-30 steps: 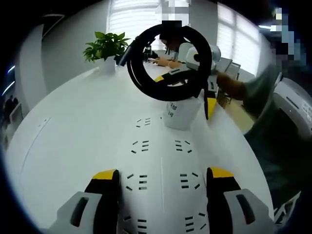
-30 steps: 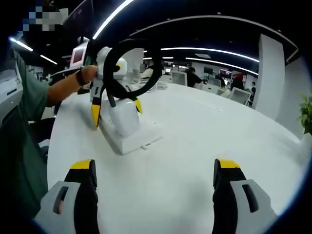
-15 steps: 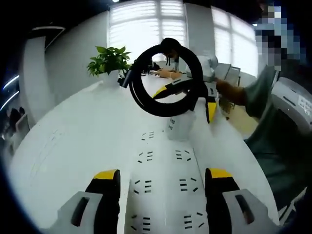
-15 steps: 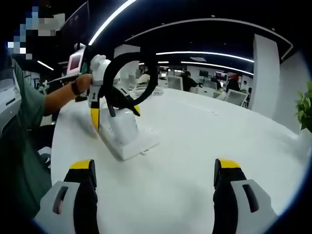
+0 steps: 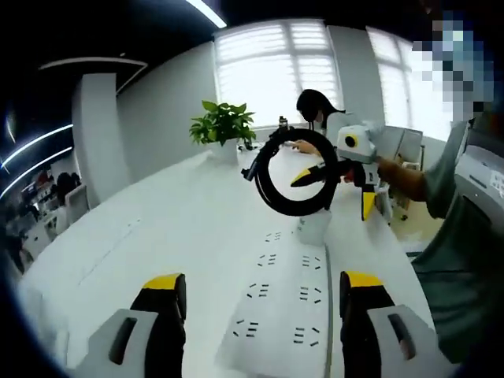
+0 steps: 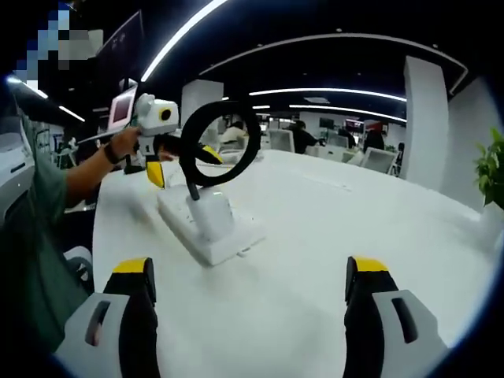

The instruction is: Straighten the power strip on the desk, plug the charger into it

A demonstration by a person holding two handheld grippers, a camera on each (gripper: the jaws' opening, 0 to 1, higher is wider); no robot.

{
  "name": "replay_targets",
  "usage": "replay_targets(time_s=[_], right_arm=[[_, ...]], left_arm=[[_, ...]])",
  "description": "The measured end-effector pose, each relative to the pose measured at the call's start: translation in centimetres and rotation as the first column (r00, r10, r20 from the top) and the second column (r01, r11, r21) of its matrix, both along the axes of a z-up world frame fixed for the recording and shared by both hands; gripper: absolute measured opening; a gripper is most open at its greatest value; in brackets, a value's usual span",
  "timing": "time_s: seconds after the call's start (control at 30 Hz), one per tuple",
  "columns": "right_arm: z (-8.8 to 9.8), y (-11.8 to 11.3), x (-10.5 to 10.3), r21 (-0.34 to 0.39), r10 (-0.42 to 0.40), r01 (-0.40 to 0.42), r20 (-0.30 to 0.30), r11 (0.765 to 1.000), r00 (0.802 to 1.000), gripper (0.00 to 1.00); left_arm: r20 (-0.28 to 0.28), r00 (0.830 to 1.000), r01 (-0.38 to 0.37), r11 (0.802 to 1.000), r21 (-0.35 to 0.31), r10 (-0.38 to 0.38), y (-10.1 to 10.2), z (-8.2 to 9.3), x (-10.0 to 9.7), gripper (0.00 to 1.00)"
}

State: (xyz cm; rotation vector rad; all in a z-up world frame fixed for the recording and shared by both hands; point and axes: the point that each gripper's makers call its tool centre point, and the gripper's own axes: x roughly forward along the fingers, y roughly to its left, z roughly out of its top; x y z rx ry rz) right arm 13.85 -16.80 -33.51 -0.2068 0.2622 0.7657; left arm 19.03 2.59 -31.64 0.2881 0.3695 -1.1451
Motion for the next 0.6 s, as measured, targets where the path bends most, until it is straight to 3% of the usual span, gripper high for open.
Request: replay_targets(time_s=[0.13,0.37,0.6], right_arm=[[0.6,0.1,0.1,0.017,-0.01,0.01,0.009,1.0,1.0,0.99],[1.3,0.5,0.1,0.075,-0.033,0.033,0.002,0.997,0.999,0.99],[0.9,1.2,-0.4,0.035,-0.06,0.059,0.008,0.998,0.998,1.0]], left_arm=[[-0.005,0.995,-0.103,0.993,-0.062,0.103,2.0,0.5,0.0,0.84],[0.003,0.98,-0.199,0.975,-0.093,0.201,4.6,0.4,-1.4,0.93],[-0.012,0.955,-0.295,0.946,-0.13,0.297,6.5,-0.2,-2.9,0.99]])
